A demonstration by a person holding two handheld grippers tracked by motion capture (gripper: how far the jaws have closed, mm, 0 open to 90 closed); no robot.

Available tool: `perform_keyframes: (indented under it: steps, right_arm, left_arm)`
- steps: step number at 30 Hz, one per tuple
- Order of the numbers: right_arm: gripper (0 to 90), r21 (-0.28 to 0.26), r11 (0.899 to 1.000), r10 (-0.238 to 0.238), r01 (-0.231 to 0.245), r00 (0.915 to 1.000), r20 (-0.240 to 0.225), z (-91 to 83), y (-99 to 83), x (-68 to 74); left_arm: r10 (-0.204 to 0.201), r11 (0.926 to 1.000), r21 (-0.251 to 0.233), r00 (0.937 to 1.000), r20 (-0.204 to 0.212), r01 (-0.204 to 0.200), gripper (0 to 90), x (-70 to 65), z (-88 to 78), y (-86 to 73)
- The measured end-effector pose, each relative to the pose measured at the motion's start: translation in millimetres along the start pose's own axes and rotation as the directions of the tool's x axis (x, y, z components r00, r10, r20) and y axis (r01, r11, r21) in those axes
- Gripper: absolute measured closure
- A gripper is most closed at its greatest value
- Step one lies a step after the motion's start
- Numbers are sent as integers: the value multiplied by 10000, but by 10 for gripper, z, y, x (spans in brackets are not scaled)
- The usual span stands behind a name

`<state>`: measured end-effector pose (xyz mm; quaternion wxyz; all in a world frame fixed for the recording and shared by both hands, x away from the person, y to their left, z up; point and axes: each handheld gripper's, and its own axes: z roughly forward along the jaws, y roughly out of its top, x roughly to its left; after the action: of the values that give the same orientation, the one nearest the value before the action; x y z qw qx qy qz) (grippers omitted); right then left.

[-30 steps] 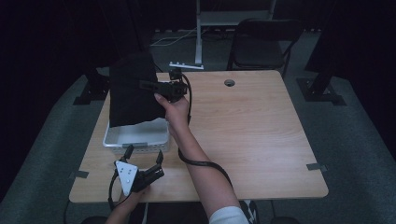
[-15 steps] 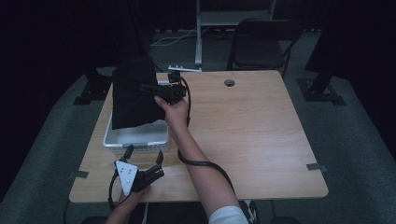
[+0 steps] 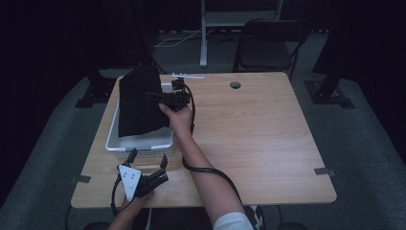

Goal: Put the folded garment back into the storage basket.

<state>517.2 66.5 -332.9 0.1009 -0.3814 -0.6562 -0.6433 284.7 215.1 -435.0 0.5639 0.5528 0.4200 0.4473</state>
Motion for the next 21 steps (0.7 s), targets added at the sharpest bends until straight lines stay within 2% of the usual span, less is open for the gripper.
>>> perform_keyframes:
  steps: [21]
  right_arm:
    - [692, 768, 9964, 331, -367, 9983, 479, 217, -205, -136]
  left_arm:
    - [15, 10000, 7, 10000, 9, -15, 24, 2, -2, 0]
